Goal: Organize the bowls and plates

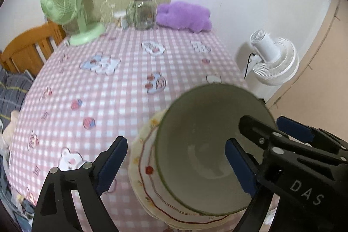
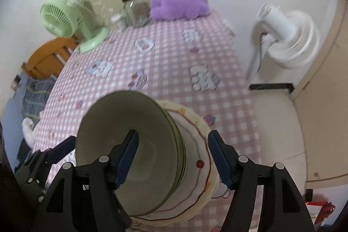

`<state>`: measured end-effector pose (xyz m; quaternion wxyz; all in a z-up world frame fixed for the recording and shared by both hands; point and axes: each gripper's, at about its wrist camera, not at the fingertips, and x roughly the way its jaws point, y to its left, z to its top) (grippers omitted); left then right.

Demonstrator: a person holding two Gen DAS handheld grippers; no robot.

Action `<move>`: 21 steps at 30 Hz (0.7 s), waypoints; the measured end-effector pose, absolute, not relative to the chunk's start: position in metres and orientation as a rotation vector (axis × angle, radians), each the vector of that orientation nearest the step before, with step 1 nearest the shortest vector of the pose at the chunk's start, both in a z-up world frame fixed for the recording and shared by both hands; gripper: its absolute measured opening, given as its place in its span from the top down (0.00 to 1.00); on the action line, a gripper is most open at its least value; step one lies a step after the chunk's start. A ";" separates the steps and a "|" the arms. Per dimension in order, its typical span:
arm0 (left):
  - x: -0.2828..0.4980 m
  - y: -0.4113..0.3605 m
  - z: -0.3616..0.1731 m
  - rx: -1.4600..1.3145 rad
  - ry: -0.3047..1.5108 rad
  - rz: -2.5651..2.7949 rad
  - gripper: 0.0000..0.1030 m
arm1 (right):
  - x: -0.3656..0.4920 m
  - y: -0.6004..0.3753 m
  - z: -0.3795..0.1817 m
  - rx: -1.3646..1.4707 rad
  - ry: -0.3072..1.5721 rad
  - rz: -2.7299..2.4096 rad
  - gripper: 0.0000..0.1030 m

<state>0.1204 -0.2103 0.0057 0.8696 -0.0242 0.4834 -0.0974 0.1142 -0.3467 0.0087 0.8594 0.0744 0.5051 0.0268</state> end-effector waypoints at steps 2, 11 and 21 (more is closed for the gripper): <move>0.120 -0.204 0.012 -0.049 0.986 -0.232 0.10 | 0.110 -0.344 0.018 0.158 1.028 0.023 0.31; 0.113 -0.156 0.036 -0.016 0.889 -0.311 0.10 | 0.093 -0.304 0.052 0.161 0.928 -0.097 0.31; 0.102 -0.052 0.026 0.002 0.830 -0.253 0.08 | 0.074 -0.215 0.052 0.164 0.844 -0.134 0.30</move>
